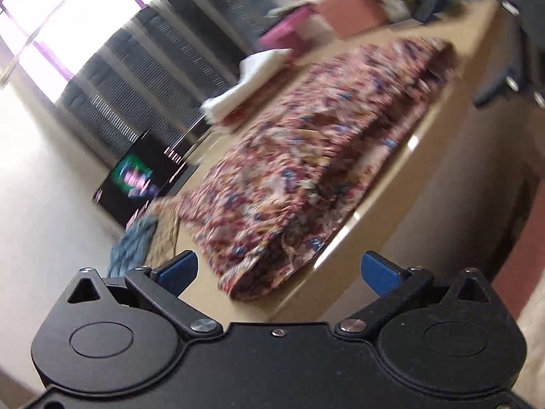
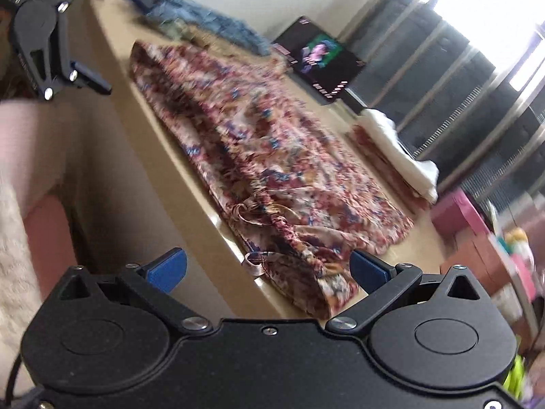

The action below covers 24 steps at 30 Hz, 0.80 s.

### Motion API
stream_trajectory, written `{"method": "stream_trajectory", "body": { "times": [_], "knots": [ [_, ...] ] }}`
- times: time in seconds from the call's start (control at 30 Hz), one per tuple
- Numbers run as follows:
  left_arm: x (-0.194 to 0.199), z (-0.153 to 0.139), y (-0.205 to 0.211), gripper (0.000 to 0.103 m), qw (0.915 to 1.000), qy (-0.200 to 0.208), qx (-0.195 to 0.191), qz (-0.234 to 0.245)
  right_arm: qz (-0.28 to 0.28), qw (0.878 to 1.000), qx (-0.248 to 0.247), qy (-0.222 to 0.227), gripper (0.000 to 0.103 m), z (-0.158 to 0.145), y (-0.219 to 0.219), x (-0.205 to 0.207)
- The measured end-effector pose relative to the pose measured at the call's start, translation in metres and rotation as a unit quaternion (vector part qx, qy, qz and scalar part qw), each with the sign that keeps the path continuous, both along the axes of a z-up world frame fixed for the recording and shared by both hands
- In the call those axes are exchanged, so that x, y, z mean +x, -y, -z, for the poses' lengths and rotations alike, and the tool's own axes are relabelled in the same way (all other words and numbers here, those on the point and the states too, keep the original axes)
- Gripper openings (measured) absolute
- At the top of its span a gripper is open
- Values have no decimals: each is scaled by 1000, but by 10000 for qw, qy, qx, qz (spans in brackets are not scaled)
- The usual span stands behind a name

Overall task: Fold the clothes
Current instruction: 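Grasp the two ends of the dress with both tools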

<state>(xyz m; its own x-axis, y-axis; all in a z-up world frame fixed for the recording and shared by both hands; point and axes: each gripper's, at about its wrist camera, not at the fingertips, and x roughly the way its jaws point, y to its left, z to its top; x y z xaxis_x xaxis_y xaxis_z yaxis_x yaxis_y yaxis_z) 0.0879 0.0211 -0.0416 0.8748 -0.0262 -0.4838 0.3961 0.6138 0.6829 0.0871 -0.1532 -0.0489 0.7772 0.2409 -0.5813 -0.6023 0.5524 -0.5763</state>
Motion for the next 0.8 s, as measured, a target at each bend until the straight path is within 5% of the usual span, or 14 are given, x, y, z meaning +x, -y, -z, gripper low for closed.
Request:
{"method": "stream_trajectory", "body": {
  "times": [0.37, 0.8],
  "knots": [
    [31, 35, 7, 103, 9944, -477, 713, 615, -356, 9973, -367, -520, 103, 19, -17, 34],
    [26, 42, 3, 88, 9879, -1042, 794, 834, -444, 9933, -520, -935, 97, 24, -18, 27]
  ]
}}
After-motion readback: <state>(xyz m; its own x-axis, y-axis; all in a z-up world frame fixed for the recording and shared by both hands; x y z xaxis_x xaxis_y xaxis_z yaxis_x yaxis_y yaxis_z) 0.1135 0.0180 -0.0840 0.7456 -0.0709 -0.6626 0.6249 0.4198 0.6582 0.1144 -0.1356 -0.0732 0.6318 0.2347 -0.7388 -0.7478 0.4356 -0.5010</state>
